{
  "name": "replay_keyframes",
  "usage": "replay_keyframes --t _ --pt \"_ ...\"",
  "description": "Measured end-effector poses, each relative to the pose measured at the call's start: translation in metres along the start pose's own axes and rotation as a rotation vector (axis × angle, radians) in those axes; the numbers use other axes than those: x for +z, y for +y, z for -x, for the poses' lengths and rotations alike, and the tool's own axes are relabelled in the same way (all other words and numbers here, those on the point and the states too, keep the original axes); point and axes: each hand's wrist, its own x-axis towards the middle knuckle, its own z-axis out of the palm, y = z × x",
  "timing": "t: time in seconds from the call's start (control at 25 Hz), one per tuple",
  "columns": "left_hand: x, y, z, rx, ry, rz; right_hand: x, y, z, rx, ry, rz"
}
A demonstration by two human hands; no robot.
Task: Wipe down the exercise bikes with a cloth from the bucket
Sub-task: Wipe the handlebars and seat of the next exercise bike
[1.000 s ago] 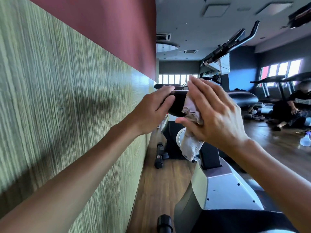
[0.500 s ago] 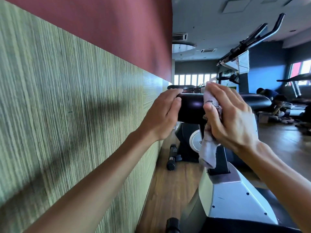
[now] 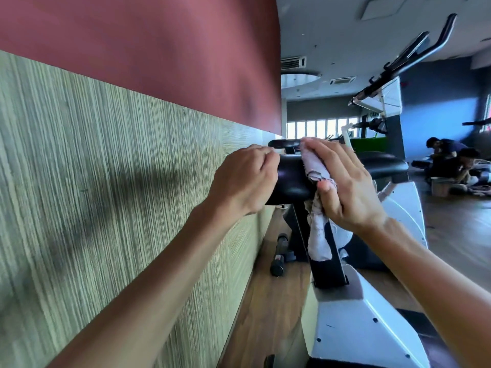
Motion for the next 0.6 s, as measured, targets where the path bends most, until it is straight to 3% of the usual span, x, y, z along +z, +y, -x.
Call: replay_keyframes --t 0.2,0.4,0.6 --pt "-0.003 0.023 -0.001 -0.103 -0.075 -0.184 -0.011 0.018 0.003 -0.072 -0.024 0.160" --pt "-0.004 0.038 -0.008 -0.199 -0.137 -0.314 -0.007 0.007 0.001 -0.137 -0.046 0.082" --pt "0.004 0.057 -0.014 -0.174 -0.169 -0.473 -0.021 0.043 0.007 -0.292 -0.084 0.371"
